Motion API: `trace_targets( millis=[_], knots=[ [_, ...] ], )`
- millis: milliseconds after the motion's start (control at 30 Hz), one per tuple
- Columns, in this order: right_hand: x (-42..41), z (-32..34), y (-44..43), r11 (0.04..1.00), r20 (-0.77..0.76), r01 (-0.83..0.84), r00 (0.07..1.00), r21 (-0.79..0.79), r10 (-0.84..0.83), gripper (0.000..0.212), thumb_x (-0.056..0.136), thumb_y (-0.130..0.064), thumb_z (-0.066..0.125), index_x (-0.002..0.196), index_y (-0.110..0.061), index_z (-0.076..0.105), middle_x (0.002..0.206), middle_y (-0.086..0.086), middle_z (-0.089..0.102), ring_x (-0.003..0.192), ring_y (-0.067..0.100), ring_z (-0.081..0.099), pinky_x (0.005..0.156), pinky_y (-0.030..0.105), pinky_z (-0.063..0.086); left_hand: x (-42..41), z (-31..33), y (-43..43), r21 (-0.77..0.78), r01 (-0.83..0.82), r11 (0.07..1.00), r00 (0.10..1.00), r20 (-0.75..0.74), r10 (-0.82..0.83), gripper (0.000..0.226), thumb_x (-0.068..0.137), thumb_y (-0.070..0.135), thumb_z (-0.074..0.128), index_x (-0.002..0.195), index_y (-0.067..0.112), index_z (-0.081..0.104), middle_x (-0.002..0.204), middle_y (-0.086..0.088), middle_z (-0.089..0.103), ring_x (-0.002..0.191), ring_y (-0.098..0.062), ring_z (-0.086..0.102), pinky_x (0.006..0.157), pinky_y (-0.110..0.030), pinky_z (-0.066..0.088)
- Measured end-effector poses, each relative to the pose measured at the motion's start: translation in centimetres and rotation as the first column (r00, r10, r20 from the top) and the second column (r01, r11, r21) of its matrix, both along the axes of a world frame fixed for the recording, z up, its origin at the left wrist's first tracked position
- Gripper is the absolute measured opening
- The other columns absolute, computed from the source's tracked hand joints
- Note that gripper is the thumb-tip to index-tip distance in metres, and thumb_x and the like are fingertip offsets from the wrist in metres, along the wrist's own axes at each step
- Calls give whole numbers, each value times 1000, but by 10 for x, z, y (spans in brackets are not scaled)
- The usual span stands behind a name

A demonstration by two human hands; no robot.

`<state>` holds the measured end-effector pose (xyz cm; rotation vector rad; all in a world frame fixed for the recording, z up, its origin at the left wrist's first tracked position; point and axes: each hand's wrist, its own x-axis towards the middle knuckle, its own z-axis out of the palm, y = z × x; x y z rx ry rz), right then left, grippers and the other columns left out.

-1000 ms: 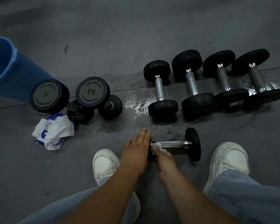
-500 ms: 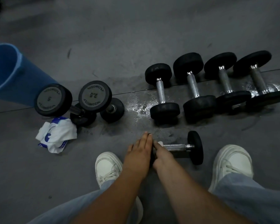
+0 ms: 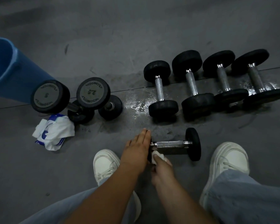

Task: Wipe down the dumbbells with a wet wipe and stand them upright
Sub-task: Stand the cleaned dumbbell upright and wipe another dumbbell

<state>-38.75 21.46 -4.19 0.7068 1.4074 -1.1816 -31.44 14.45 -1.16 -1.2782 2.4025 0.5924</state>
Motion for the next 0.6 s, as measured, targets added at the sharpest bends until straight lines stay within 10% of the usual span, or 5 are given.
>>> trace_targets(
  millis=[133,267,433,500,600],
  knots=[
    [-20,7,-30,997,65,-44,997,69,39,27,96,5,41,74,-7,51,35,-3,52,27,5,48,29,13,34,1,-5,3,-23,-14,1000,1000,-26,13,88,92,26,58,157,22,0,166,3,-5,149,-16,18,117,-36,22],
    [-3,28,-39,999,113,6,994,39,-11,23,102,-14,43,109,-1,61,89,14,67,66,23,62,61,30,51,1,-7,1,-20,-40,999,997,-62,39,78,96,28,50,157,23,3,166,4,-2,149,-16,18,117,-39,24],
    [-3,16,-43,996,85,47,995,81,-54,22,97,-1,41,88,-2,60,86,16,65,73,29,63,65,40,54,1,-7,4,-29,-36,999,998,-58,35,75,97,25,47,157,22,3,166,3,-1,148,-17,20,117,-39,24],
    [5,11,-43,997,40,40,998,73,-43,20,100,-9,44,96,-3,63,104,17,67,89,31,66,82,45,55,1,-8,2,-37,-38,999,997,-72,35,75,96,23,47,157,21,4,166,3,1,147,-17,22,116,-39,26],
    [0,13,-47,998,53,-7,999,69,3,23,98,-11,47,113,-1,61,109,16,66,79,28,65,68,40,56,1,-9,1,-44,-36,998,997,-64,33,75,96,23,48,157,22,4,166,3,1,147,-17,23,116,-40,27]
  ],
)
